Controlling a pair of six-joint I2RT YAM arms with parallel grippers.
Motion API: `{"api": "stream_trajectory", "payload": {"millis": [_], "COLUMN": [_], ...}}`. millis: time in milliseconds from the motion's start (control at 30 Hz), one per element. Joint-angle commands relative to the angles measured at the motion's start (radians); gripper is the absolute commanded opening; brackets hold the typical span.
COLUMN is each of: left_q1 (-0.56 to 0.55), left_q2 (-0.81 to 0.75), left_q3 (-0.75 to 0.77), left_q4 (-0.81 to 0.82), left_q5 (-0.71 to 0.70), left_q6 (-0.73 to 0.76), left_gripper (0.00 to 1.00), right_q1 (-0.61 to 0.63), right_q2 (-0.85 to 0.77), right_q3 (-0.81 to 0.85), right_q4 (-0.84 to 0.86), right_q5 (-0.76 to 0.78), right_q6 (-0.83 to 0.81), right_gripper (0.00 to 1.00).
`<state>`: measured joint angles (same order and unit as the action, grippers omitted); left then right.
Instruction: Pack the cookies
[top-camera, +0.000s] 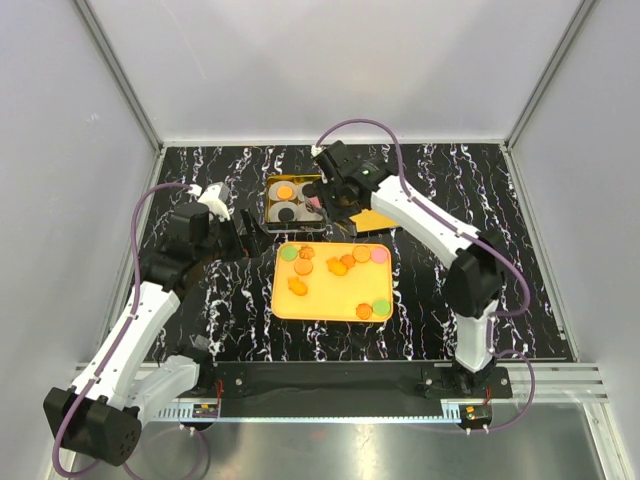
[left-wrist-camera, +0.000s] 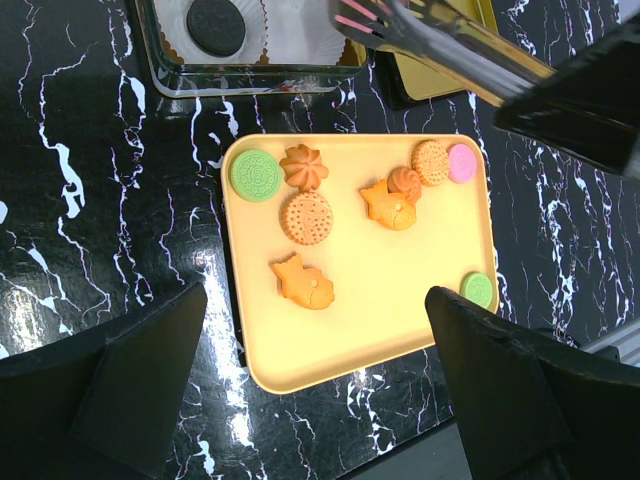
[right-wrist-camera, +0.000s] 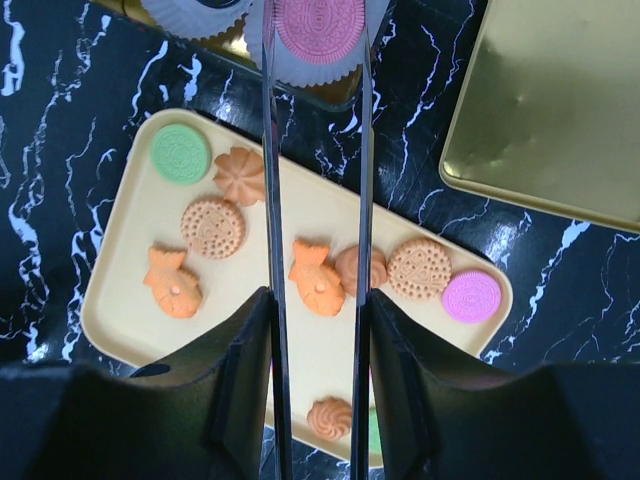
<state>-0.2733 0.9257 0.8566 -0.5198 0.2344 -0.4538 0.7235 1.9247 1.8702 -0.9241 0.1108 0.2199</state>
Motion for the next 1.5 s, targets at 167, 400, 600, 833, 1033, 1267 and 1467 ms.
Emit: {"api": "stream_trajectory", "payload": {"millis": [167,400,600,833,1033,1267,1467], "left_q1": [0.006,0.006,0.006,0.006,0.006,0.006,0.006], "left_q2": [-0.01,-0.013,-0.013,-0.014,-0.014,-0.016,-0.016], "left_q3": [-0.013,-0.013,-0.013,-0.013,-0.013,-0.013,-0.013], "left_q4": [0.064,0.066,0.066,0.067,0.067,0.067,0.066], "left_q5": [0.026,0.029,0.029,0.029,0.028,0.026,0.031], "left_q6": [-0.006,-0.006,-0.006,-0.006,-0.008,-0.006,-0.006], "left_gripper": [0.99,0.99,0.99,0.99,0.99,0.99,0.99], "right_q1": [-0.01,-0.01,-0.012,-0.01,-0.012,-0.012,-0.055], "right_q2": [0.112,0.122,0.134,0.128,0.125,0.105,0.037], "right_q3": [0.099,0.08,0.09,0.083,0.093,0.113,0.139], "right_q4": [0.037,0.057,0.054,0.056,0.051,0.042,0.018], "right_q5": [0.003,0.012,0.013,0.012,0.01,0.003,-0.014], "right_q6": [-0.019,-0.017,-0.014,-0.014,-0.016,-0.016,-0.028], "right_gripper": [0.46,0.47,0.47,0.49,0.54,0.55,0.52]}}
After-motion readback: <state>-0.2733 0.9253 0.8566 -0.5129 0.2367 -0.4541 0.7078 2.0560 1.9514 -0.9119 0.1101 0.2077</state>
